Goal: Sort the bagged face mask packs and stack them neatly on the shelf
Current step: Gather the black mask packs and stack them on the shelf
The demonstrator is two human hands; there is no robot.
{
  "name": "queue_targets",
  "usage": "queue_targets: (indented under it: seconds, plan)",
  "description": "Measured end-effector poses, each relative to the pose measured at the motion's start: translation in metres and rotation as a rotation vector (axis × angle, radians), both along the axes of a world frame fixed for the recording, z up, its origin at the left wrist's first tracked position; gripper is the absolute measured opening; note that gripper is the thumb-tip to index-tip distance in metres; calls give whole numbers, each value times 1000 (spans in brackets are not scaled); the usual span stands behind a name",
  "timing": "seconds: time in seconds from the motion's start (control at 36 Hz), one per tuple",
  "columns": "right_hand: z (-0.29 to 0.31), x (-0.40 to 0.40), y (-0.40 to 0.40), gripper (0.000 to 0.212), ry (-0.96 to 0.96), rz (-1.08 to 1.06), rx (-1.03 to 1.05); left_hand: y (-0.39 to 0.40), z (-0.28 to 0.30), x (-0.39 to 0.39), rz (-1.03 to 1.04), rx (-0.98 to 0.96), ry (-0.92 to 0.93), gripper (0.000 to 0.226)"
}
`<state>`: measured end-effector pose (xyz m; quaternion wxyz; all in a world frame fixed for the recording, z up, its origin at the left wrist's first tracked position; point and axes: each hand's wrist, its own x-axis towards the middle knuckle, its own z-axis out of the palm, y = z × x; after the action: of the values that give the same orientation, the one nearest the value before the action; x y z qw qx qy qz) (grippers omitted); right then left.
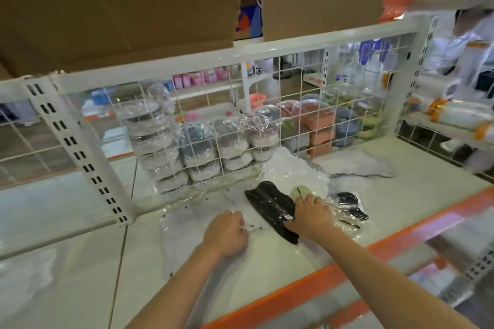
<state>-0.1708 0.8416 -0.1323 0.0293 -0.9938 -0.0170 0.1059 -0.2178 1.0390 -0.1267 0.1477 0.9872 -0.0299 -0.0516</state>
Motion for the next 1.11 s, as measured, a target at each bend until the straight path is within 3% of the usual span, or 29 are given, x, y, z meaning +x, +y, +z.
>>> queue_targets:
  seconds: [0.19,0.31,0.42,0.47,0.56,0.64,0.72,0.89,1.0,1.06,1.11]
  plan:
    - [3,4,-3,72,4,31,24,1,4,8,30,36,-5,28]
    - [10,4,0,74,-50,-2,59,2,4,7,65,-45,-18,29]
    - [13,3,12,33,-182,6,212,4,-1,8,169,-195,-18,39]
    - [16,1,21,18,-155,-64,510,5,0,7,242,-285,-27,57]
    - [21,-6,44,22,35,-79,1029,10,9,-2,368,-674,68,72]
    - [24,-10,66,28,237,-2,1262,23,16,-12,443,-1216,114,40]
    - [22,-14,87,23,325,111,1206,46,16,-24,540,-1462,-15,4]
    - [24,-27,132,25,426,241,1222,84,14,-58,651,-1670,-113,12]
    - [29,-33,157,32,397,150,1253,111,18,-77,856,-1827,-207,19]
    - [21,-26,166,26,319,176,1074,125,18,-87,944,-1924,-208,25]
    - [11,-18,175,27,229,203,839,141,15,-100,1019,-1884,-258,31]
